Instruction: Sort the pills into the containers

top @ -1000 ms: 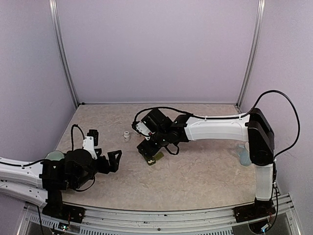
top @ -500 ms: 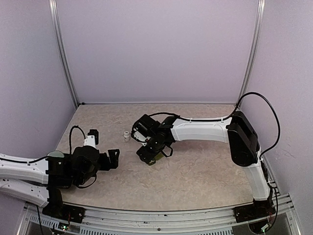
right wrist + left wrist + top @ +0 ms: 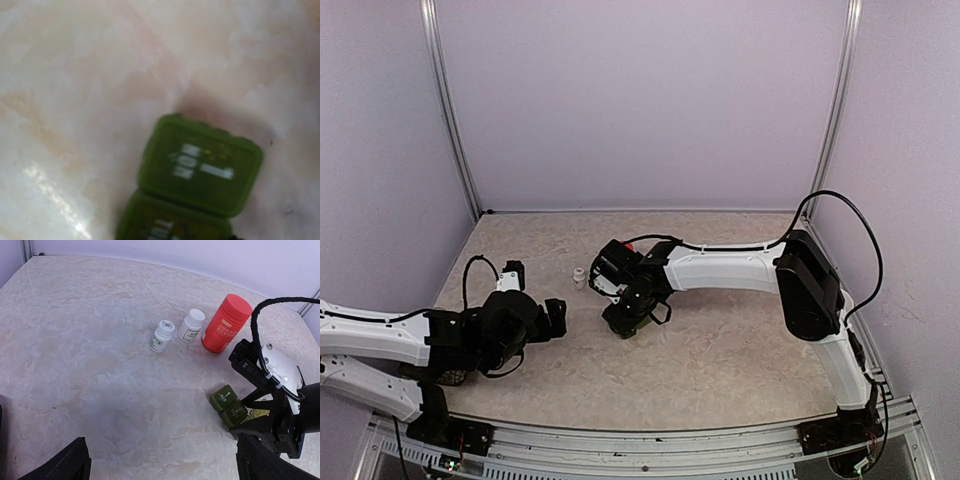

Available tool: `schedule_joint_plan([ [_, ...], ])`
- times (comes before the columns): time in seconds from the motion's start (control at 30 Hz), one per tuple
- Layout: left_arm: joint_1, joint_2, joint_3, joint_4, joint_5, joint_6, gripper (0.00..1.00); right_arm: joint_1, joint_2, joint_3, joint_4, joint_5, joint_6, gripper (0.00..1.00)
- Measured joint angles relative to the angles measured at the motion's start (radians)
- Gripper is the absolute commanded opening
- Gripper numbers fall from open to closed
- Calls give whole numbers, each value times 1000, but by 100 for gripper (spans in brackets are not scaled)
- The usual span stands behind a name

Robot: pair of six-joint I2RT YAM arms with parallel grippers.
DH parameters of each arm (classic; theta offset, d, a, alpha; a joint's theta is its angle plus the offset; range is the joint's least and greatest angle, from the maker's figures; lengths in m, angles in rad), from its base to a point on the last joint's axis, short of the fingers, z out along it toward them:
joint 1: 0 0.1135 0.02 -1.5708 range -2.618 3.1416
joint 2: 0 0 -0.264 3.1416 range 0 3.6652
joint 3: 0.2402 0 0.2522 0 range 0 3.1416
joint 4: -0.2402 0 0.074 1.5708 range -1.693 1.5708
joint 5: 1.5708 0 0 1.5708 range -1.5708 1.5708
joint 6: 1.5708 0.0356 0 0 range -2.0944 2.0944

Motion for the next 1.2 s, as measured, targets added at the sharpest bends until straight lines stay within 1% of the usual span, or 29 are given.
schedule_joint_plan([
  [0.07, 1, -5, 0, 0, -2, -3, 99, 0, 0, 3, 1, 0, 2, 54],
  [0.23, 3, -3, -2, 0, -2, -6, 99, 0, 1, 4, 1, 5, 9, 58],
  [0.37, 5, -1, -9, 1, -2, -10, 99, 0, 8, 11, 0, 11, 10, 58],
  [0.5, 5, -2, -16, 2, -1, -10, 99, 0, 29, 36, -1, 18, 9, 56],
  [0.6, 5, -2, -18, 3, 2, -10, 99, 0, 39, 41, 0, 18, 8, 50],
  [0.73, 5, -2, -20, 10, 19, -5, 99, 0, 40, 37, 5, 18, 5, 47],
  [1.03, 18, -19, -54, 64, 98, 10, 99, 0, -40, -100, 73, 27, -30, 42],
  [1.2, 56, -47, -87, 129, 210, 25, 99, 0, -100, -194, 111, 24, -60, 42],
])
